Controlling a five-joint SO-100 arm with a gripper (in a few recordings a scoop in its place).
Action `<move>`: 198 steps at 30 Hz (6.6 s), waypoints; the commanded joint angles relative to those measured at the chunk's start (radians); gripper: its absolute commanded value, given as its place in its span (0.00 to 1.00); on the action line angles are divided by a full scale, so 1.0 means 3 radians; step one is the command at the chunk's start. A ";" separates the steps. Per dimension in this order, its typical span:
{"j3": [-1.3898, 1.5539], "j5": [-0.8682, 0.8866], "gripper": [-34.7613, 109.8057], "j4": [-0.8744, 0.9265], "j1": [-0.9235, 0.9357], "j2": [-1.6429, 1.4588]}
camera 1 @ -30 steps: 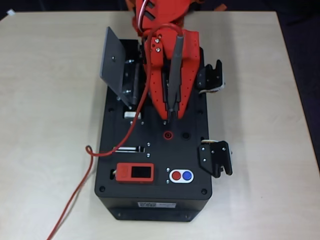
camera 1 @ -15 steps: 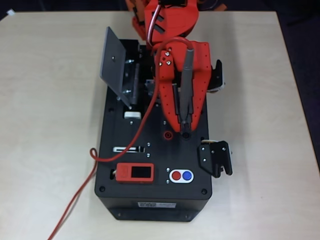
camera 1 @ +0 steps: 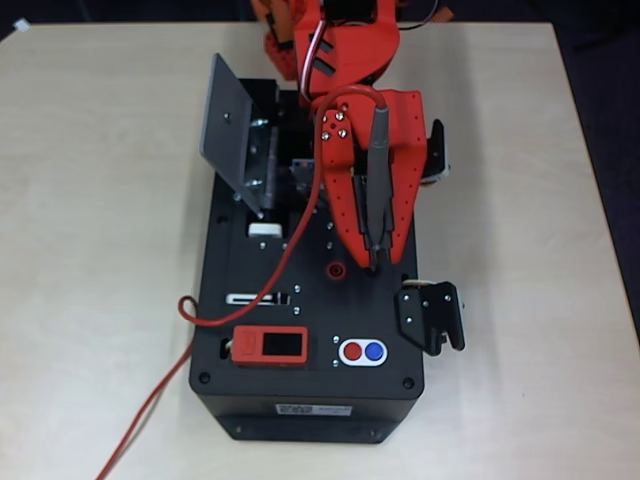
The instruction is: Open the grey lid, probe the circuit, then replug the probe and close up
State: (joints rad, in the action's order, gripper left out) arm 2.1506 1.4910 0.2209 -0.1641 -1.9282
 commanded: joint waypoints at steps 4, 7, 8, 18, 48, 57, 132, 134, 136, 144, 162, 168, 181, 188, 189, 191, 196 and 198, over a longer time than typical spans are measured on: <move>0.0072 0.0128 0.24 -0.0046 -0.0107 -0.0107; 0.0107 0.0148 0.24 -0.0092 -0.0118 -0.0107; 0.0112 0.0153 0.24 -0.0097 -0.0118 -0.0107; 0.0118 0.0107 0.24 -0.0072 -0.0097 -0.0138; -0.0118 0.0020 0.24 0.0245 -0.0041 -0.0240; -0.0245 0.0036 0.24 0.0317 -0.0036 -0.0205; 0.0220 0.0092 0.24 -0.0210 -0.0015 -0.0041; 0.0220 0.0097 0.24 -0.0215 -0.0015 -0.0036; 0.0225 0.0102 0.24 -0.0220 -0.0015 -0.0026; 0.0266 0.0153 0.24 -0.0317 -0.0031 0.0051; 0.0516 0.0256 0.24 -0.1023 -0.0107 0.0481; 0.0706 0.0368 0.24 -0.1064 -0.0184 0.0409; 0.0864 0.0450 0.24 -0.1360 -0.0215 0.0491; 0.0987 0.0476 0.24 -0.1667 -0.0215 0.0598; 0.0987 0.0476 0.24 -0.1672 -0.0210 0.0608; 0.0992 0.0496 0.24 -0.1687 -0.0210 0.0629; 0.0997 0.0552 0.24 -0.1744 -0.0210 0.0680; 0.0987 0.0588 0.24 -0.1687 -0.0210 0.0654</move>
State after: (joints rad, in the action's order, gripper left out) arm 2.4283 1.6414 -0.2915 -0.1948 -1.7395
